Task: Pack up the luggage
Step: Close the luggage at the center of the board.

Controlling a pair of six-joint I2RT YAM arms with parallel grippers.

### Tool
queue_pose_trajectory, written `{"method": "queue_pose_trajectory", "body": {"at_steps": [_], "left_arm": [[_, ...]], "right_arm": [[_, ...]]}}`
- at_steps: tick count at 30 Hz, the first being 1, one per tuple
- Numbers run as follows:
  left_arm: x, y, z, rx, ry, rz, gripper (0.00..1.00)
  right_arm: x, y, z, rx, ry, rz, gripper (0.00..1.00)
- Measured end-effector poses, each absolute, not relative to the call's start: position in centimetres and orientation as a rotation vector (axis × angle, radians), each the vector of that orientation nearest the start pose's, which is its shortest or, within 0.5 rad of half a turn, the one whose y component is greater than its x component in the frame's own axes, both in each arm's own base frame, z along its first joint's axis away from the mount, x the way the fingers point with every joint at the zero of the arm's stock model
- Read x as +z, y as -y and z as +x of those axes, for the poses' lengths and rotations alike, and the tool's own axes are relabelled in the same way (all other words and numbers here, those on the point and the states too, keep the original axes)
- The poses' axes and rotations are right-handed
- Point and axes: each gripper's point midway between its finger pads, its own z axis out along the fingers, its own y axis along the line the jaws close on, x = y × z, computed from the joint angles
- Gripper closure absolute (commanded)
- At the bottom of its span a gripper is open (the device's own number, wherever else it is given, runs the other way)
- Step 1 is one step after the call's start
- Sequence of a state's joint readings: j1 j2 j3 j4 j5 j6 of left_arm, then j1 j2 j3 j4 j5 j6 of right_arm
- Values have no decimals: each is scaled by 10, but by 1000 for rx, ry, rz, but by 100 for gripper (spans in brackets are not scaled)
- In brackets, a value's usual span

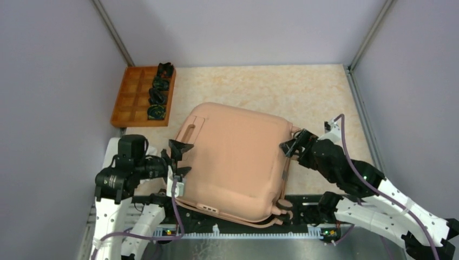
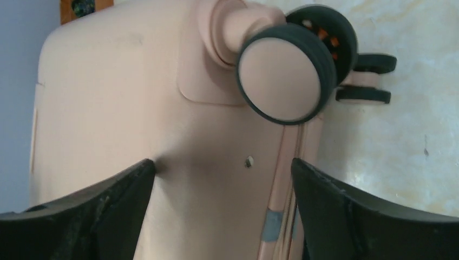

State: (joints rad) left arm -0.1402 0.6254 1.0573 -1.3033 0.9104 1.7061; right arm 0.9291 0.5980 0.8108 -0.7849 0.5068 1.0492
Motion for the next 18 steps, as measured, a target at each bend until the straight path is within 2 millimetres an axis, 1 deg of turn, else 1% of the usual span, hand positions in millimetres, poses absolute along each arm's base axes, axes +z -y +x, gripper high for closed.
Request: {"method": "queue_pose_trajectory", "body": {"at_steps": [2,4,5,7,11,12,15,17,18], "left_arm": [[269,132,135,-143,-919,1830,15],[271,130,148,-159,-1008,1800,18],[272,126,159,-179,-1104,1778,20],[277,120,185,-212,-1278,1720,20],[303,110,238,-224,-1493,1534,16],[309,106,249,-216,-1533,1477,16],[318,96,264,-177,-1620,1351,16],[313,84,273,-133,-1691,1270,16],[305,75,279,-106,-1740,1223,16]], "right_arm": [[218,-144,167,702,-2118,476,1],[211,-139,156,736,-2150,515,1],[208,-136,149,752,-2168,533,1],[202,-135,141,769,-2203,556,1],[199,-135,131,783,-2258,571,1],[198,-135,129,783,-2272,572,1],[189,-135,120,810,-2307,601,1],[166,-133,109,825,-2350,611,1],[149,-133,103,823,-2387,613,1]]}}
